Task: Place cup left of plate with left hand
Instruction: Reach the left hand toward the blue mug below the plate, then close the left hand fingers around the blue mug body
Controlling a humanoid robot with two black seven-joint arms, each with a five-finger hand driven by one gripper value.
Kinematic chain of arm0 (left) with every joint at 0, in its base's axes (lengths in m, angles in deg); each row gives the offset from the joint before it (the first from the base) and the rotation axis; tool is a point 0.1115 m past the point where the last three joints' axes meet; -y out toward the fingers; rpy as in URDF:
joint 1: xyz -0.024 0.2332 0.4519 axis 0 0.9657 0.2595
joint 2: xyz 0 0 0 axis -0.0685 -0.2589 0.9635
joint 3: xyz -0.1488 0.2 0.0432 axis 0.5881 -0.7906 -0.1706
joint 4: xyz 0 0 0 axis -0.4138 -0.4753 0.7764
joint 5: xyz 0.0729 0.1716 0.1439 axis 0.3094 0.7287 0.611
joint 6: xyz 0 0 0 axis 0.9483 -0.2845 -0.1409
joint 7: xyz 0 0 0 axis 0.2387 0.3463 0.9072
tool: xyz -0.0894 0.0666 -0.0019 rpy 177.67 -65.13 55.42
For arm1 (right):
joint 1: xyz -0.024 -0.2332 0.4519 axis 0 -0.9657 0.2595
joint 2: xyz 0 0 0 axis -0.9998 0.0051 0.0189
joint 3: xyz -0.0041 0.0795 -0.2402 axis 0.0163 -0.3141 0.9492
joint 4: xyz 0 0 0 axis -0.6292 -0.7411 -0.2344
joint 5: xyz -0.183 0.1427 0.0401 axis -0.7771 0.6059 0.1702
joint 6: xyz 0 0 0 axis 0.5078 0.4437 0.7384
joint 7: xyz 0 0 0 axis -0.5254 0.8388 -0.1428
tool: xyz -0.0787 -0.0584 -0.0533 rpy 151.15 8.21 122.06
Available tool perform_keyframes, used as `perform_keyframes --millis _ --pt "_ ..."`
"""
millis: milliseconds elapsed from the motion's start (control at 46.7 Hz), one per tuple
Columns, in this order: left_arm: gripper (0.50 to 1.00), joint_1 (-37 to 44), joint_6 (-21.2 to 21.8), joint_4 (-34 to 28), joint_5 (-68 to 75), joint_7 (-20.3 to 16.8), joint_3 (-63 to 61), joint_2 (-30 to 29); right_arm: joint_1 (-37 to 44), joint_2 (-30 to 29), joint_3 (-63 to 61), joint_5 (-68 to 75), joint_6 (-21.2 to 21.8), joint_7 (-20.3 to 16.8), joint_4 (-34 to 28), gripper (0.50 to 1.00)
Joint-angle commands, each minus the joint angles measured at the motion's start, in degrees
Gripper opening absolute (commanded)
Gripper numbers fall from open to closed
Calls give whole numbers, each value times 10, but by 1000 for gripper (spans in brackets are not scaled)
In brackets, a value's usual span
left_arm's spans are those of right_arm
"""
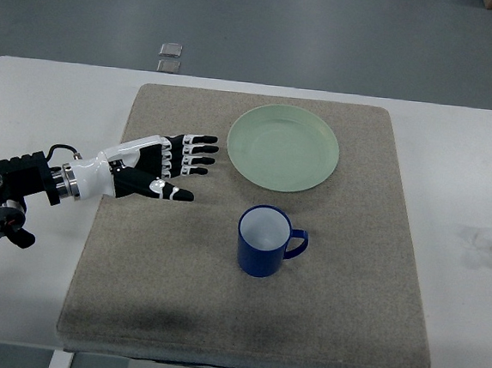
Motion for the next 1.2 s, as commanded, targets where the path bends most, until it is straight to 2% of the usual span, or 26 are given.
perform_keyframes --millis 0,642,1178 --pt "999 10 0 7 19 0 0 8 0 0 0 0 0 0 0 932" --pt "999 28 0 29 99 1 -8 76 0 0 0 0 0 0 0 932" --pt "1000 20 0 28 105 1 -24 101 0 0 0 0 0 0 0 932"
